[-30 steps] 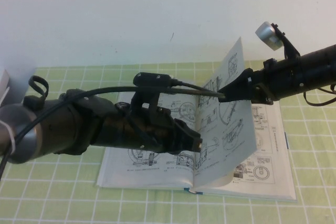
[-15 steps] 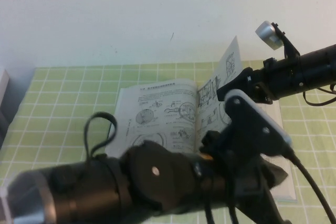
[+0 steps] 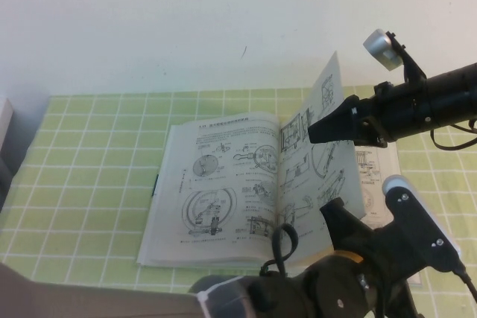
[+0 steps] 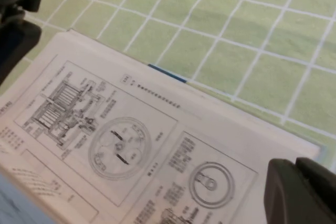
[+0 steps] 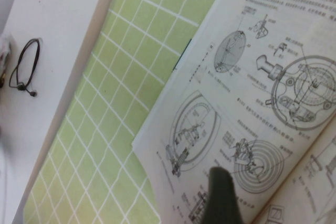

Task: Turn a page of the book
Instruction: Open the closed book

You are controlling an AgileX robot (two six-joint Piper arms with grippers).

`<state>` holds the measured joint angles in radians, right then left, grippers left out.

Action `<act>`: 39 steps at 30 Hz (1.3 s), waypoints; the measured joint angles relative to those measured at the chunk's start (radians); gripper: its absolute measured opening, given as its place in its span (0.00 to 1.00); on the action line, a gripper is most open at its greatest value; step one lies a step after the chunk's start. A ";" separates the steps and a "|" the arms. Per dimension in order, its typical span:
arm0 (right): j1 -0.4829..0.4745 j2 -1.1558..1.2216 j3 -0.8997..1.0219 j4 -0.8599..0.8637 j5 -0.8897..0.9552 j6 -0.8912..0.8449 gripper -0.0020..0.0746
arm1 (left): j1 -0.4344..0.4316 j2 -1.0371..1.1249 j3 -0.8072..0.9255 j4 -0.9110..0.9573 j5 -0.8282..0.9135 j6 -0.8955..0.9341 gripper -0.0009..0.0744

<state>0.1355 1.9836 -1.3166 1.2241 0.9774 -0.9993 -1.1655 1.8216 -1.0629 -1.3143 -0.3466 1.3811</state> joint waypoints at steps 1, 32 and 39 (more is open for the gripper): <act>0.000 0.000 0.000 0.000 0.000 0.000 0.64 | -0.002 0.013 -0.015 -0.016 -0.017 0.016 0.01; 0.000 -0.008 0.000 0.020 0.078 -0.004 0.63 | -0.004 0.113 -0.072 -0.450 -0.343 0.516 0.01; 0.000 -0.085 -0.030 -0.042 0.090 0.021 0.63 | -0.004 0.113 -0.072 -0.452 -0.362 0.516 0.01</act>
<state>0.1355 1.8983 -1.3466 1.1817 1.0673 -0.9781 -1.1695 1.9342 -1.1344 -1.7659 -0.7083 1.8972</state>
